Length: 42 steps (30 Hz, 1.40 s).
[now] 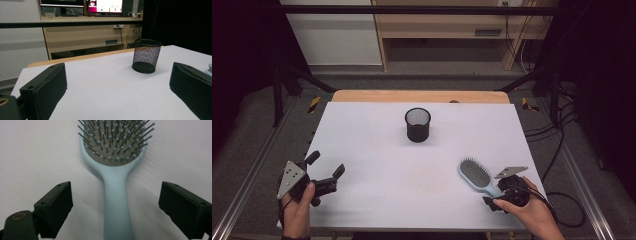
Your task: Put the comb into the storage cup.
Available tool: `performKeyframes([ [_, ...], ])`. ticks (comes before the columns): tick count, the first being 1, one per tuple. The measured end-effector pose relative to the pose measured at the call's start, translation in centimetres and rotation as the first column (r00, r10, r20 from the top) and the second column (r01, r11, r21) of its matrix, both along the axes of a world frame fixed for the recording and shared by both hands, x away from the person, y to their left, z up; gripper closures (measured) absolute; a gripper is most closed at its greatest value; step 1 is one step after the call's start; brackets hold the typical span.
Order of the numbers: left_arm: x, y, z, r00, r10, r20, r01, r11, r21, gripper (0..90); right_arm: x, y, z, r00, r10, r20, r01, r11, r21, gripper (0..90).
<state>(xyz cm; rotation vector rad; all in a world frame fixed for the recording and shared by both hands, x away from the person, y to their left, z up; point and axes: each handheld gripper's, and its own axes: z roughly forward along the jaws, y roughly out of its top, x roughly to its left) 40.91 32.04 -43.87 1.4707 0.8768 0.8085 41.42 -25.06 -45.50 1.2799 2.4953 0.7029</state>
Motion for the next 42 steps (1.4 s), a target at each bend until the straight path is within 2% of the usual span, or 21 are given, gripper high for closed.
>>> performKeyframes([
  [2, 0.0, 0.0, 0.0, 1.0, -0.001, 0.0, 0.001, 1.0, 0.001, 1.2, 0.1, 0.0, 0.0, 1.0, -0.003, 0.001, 0.003, 1.0, -0.004, 14.0],
  [3, 0.0, 0.0, 0.0, 1.0, -0.002, 0.001, 0.002, 1.0, -0.001, 1.2, 0.2, 0.1, -0.1, 0.9999, -0.01, -0.007, 0.01, 1.0, -0.004, 19.8],
  [4, 0.0, 0.0, 0.0, 1.0, -0.002, 0.001, 0.002, 1.0, -0.001, 1.2, 0.2, 0.1, -0.1, 0.9999, -0.01, -0.007, 0.01, 1.0, -0.004, 19.8],
  [8, 0.0, 0.0, 0.0, 1.0, -0.001, 0.0, 0.001, 1.0, -0.001, 1.2, 0.3, 0.1, -0.1, 0.9998, -0.018, -0.011, 0.018, 1.0, 0.001, 30.4],
  [11, 0.0, 0.0, 0.0, 1.0, -0.002, 0.0, 0.002, 1.0, 0.0, 1.2, 0.4, 0.2, -0.1, 0.9996, -0.026, -0.014, 0.026, 1.0, 0.008, 41.5],
  [16, 0.0, 0.0, 0.0, 1.0, -0.003, 0.001, 0.003, 1.0, 0.002, 1.2, 0.5, 0.3, -0.2, 0.9995, -0.028, -0.015, 0.028, 1.0, 0.007, 52.2],
  [26, 0.0, 0.0, 0.0, 1.0, -0.003, 0.001, 0.003, 1.0, 0.003, 1.3, 0.7, 0.7, -0.3, 0.9991, -0.029, -0.03, 0.029, 1.0, 0.001, 57.2],
  [36, 0.0, -0.1, 0.0, 1.0, -0.004, 0.001, 0.004, 1.0, 0.004, 1.3, 0.7, 1.0, -0.4, 0.9994, -0.028, -0.021, 0.028, 0.999, -0.025, 61.0],
  [42, 0.0, 0.0, 0.0, 1.0, -0.004, 0.001, 0.004, 1.0, 0.004, 1.3, 0.6, 1.0, -0.5, 0.9999, -0.01, -0.009, 0.01, 0.999, -0.036, 62.0],
])
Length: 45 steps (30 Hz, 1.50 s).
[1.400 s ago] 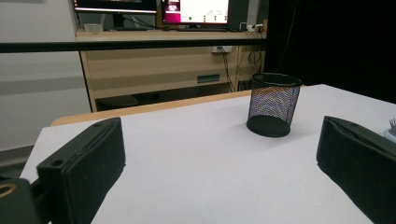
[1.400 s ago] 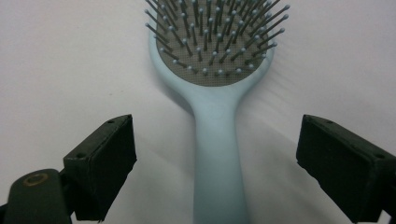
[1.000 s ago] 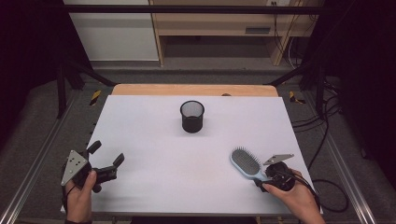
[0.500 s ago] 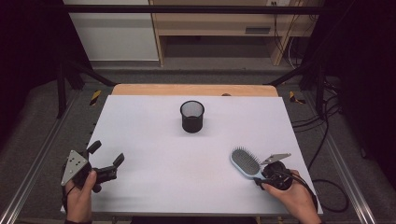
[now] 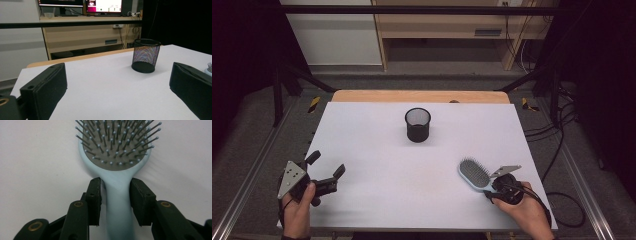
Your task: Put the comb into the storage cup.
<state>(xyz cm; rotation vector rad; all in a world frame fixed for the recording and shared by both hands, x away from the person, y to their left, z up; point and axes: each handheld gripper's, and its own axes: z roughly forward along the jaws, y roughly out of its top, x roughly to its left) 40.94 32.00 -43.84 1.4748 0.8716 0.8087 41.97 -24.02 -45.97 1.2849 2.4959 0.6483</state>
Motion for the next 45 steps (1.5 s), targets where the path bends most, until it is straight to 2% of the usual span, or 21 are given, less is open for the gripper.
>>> performKeyframes([
  [2, 0.0, 0.0, 0.0, 1.0, 0.001, 0.0, -0.001, 1.0, 0.0, 1.3, 0.0, 0.0, 0.0, 1.0, 0.002, 0.0, -0.002, 1.0, -0.001, 62.6],
  [4, 0.0, 0.0, 0.0, 1.0, 0.0, 0.0, 0.0, 1.0, 0.0, 1.3, 0.0, 0.1, 0.0, 0.9999, 0.011, -0.009, -0.011, 1.0, 0.006, 68.1],
  [12, 0.0, 0.0, 0.0, 1.0, 0.002, 0.0, -0.002, 1.0, 0.0, 1.3, 0.1, 0.2, 0.1, 0.9997, 0.021, -0.014, -0.021, 1.0, -0.004, 69.6],
  [17, 0.0, 0.0, 0.0, 1.0, 0.001, 0.0, -0.001, 1.0, 0.002, 1.3, 0.3, -0.1, 0.3, 0.9997, 0.008, 0.022, -0.008, 0.999, 0.036, 69.8],
  [18, 0.0, -0.1, 0.0, 1.0, -0.003, -0.004, 0.003, 1.0, 0.007, 1.3, 0.5, -0.1, 0.5, 0.9987, 0.01, 0.049, -0.013, 0.998, 0.054, 69.8],
  [20, 0.0, -0.2, 0.0, 1.0, -0.006, -0.003, 0.006, 0.9999, 0.008, 1.3, 0.6, 0.0, 0.7, 0.9982, 0.01, 0.058, -0.013, 0.998, 0.061, 69.7],
  [21, 0.1, -0.3, 0.1, 1.0, -0.01, -0.003, 0.01, 0.9999, 0.006, 1.3, 0.9, 0.2, 1.0, 0.9946, 0.022, 0.102, -0.03, 0.996, 0.083, 69.7],
  [24, 0.1, -0.6, 0.1, 0.9998, -0.02, -0.004, 0.02, 0.9997, 0.011, 1.3, 1.5, 0.6, 1.5, 0.9895, 0.012, 0.144, -0.029, 0.993, 0.115, 69.8],
  [25, 0.1, -0.6, 0.1, 0.9998, -0.02, -0.004, 0.02, 0.9997, 0.011, 1.3, 1.5, 0.6, 1.5, 0.9895, 0.012, 0.144, -0.029, 0.993, 0.115, 69.8],
  [26, 0.1, -0.8, 0.2, 0.9996, -0.028, -0.004, 0.029, 0.9994, 0.018, 1.3, 2.0, 0.9, 1.7, 0.9828, 0.006, 0.184, -0.035, 0.988, 0.151, 69.7],
  [27, 0.1, -0.8, 0.2, 0.9996, -0.028, -0.004, 0.029, 0.9994, 0.018, 1.3, 2.0, 0.9, 1.7, 0.9828, 0.006, 0.184, -0.035, 0.988, 0.151, 69.7],
  [28, 0.1, -1.0, 0.2, 0.9994, -0.034, -0.004, 0.034, 0.9994, 0.011, 1.3, 2.5, 1.1, 1.9, 0.9772, -0.008, 0.212, -0.031, 0.984, 0.177, 69.8],
  [31, 0.1, -1.2, 0.1, 0.9993, -0.036, -0.008, 0.036, 0.9992, 0.016, 1.2, 3.0, 1.4, 2.1, 0.9697, -0.035, 0.242, -0.019, 0.975, 0.22, 69.8],
  [33, 0.2, -1.5, 0.1, 0.9998, -0.021, -0.007, 0.021, 0.9996, 0.017, 1.0, 3.4, 1.5, 2.1, 0.9655, -0.048, 0.256, -0.017, 0.969, 0.247, 69.8],
  [37, 0.4, -2.1, 0.0, 0.9996, -0.018, -0.023, 0.018, 0.9997, 0.016, 1.1, 4.0, 1.5, 2.2, 0.9605, -0.048, 0.274, -0.025, 0.966, 0.257, 69.8],
  [40, 0.4, -2.6, -0.1, 0.9991, -0.029, -0.032, 0.03, 0.9993, 0.02, 1.1, 4.2, 1.2, 2.2, 0.9565, -0.062, 0.285, -0.019, 0.962, 0.273, 69.8],
  [41, 0.3, -3.3, 0.0, 0.9983, -0.048, -0.034, 0.048, 0.9988, 0.005, 1.2, 4.2, 1.1, 2.3, 0.9511, -0.071, 0.301, -0.018, 0.959, 0.281, 69.8],
  [45, 0.4, -5.1, 0.6, 0.9953, -0.092, -0.028, 0.092, 0.9957, -0.001, 0.9, 4.3, 1.2, 2.7, 0.9402, -0.065, 0.334, -0.034, 0.959, 0.283, 69.8],
])
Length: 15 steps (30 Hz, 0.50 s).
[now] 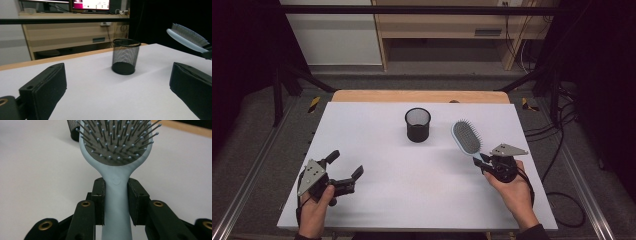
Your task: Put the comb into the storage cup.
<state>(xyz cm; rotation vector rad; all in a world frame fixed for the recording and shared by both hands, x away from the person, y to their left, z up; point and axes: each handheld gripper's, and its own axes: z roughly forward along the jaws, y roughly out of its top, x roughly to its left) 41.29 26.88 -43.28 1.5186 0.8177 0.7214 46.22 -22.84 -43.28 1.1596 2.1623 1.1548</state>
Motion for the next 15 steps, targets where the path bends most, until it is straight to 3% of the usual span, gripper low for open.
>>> performKeyframes([
  [5, 0.4, -1.8, 0.6, 0.9993, -0.038, 0.004, 0.038, 0.9993, 0.004, 0.8, 0.4, 0.5, 1.1, 0.9978, 0.006, 0.065, -0.009, 0.999, 0.039, 69.8],
  [8, 1.4, -3.7, 1.4, 0.9961, -0.088, 0.003, 0.088, 0.9961, -0.004, 0.9, 0.5, 1.1, 1.6, 0.9956, 0.01, 0.093, -0.015, 0.998, 0.054, 69.8],
  [10, 2.1, -4.8, 1.9, 0.994, -0.109, 0.011, 0.109, 0.994, 0.011, 0.9, 0.5, 1.4, 1.7, 0.9948, 0.015, 0.101, -0.021, 0.998, 0.056, 69.8],
  [15, 3.9, -7.3, 3.3, 0.9873, -0.155, 0.036, 0.155, 0.9879, -0.002, 1.1, 0.9, 2.2, 2.2, 0.9933, 0.016, 0.114, -0.025, 0.997, 0.078, 69.8],
])
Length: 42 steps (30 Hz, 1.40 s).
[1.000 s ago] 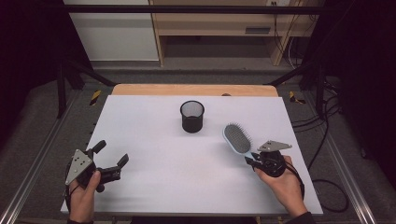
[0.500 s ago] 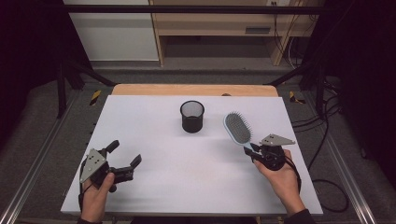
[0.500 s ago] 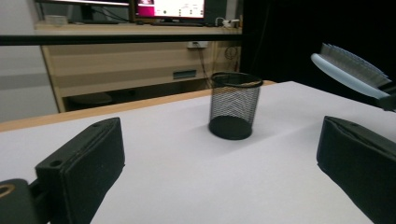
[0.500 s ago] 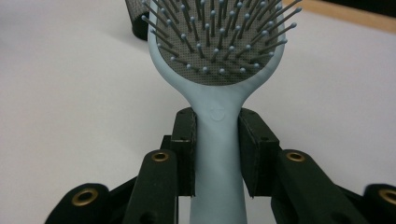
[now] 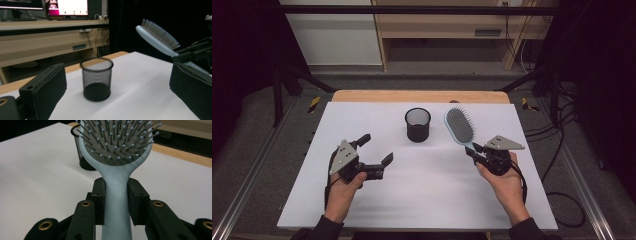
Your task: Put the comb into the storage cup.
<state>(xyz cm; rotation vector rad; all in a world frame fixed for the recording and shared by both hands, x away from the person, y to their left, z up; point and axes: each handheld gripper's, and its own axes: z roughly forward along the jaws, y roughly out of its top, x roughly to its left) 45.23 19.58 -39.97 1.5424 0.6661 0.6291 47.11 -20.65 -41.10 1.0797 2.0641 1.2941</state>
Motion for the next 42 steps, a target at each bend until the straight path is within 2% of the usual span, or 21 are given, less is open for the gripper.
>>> performKeyframes([
  [2, 0.4, -0.5, 0.2, 0.9999, -0.011, 0.003, 0.011, 0.9999, -0.001, 1.1, 0.1, 0.2, 0.1, 1.0, -0.003, 0.002, 0.003, 1.0, 0.007, 69.8],
  [3, 1.0, -1.7, 0.7, 0.9995, -0.032, 0.008, 0.031, 0.9995, 0.009, 1.2, 0.4, 0.8, 0.4, 0.9999, 0.001, 0.014, -0.002, 1.0, 0.019, 69.8],
  [4, 1.0, -1.7, 0.7, 0.9995, -0.032, 0.008, 0.031, 0.9995, 0.009, 1.2, 0.4, 0.8, 0.4, 0.9999, 0.001, 0.014, -0.002, 1.0, 0.019, 69.8],
  [6, 1.4, -3.0, 1.0, 0.9988, -0.05, 0.003, 0.05, 0.9988, 0.004, 1.3, 0.6, 1.7, 0.7, 0.9993, 0.011, 0.035, -0.012, 0.999, 0.034, 69.8],
  [8, 1.4, -3.4, 1.0, 0.9985, -0.055, -0.003, 0.055, 0.9985, -0.006, 1.5, 0.6, 2.3, 0.7, 0.9985, 0.022, 0.049, -0.024, 0.999, 0.047, 69.8],
  [9, 1.4, -4.0, 0.8, 0.9971, -0.074, -0.019, 0.073, 0.9964, -0.043, 1.6, 0.4, 2.7, 0.6, 0.9981, 0.028, 0.055, -0.031, 0.998, 0.051, 69.8],
  [10, 1.4, -4.0, 0.8, 0.9971, -0.074, -0.019, 0.073, 0.9964, -0.043, 1.6, 0.4, 2.7, 0.6, 0.9981, 0.028, 0.055, -0.031, 0.998, 0.051, 69.8],
  [11, 1.3, -4.6, 0.6, 0.9956, -0.087, -0.034, 0.087, 0.9961, -0.011, 1.8, 0.1, 3.3, 0.5, 0.997, 0.043, 0.064, -0.047, 0.998, 0.048, 69.8],
  [18, 0.1, -5.2, 0.1, 0.9918, -0.104, -0.074, 0.1, 0.9932, -0.06, 2.0, -1.1, 4.7, 0.6, 0.993, 0.074, 0.093, -0.08, 0.994, 0.069, 69.8],
  [19, 0.0, -5.3, 0.2, 0.9896, -0.107, -0.096, 0.097, 0.9907, -0.095, 2.0, -1.5, 5.3, 0.6, 0.991, 0.084, 0.105, -0.091, 0.994, 0.06, 69.8],
  [22, -0.2, -5.5, 0.3, 0.9927, -0.091, -0.08, 0.084, 0.9931, -0.082, 1.8, -1.8, 5.9, 0.4, 0.991, 0.086, 0.102, -0.092, 0.994, 0.057, 69.8],
  [25, 0.0, -5.8, 0.3, 0.9909, -0.103, -0.086, 0.097, 0.9922, -0.079, 1.6, -1.9, 6.2, 0.2, 0.9911, 0.093, 0.095, -0.099, 0.993, 0.057, 69.8],
  [30, 0.3, -6.3, 0.7, 0.9896, -0.11, -0.093, 0.099, 0.9886, -0.113, 2.0, -2.0, 6.4, 0.2, 0.9888, 0.103, 0.108, -0.11, 0.992, 0.064, 69.8],
  [33, 0.4, -7.1, 1.5, 0.9893, -0.112, -0.093, 0.103, 0.9894, -0.102, 1.9, -2.1, 6.4, 0.1, 0.9874, 0.107, 0.117, -0.117, 0.99, 0.076, 69.8],
  [42, 1.5, -7.5, 3.8, 0.9852, -0.112, -0.13, 0.095, 0.9863, -0.135, 1.8, -2.5, 6.6, 0.5, 0.9799, 0.125, 0.155, -0.142, 0.985, 0.102, 69.8],
])
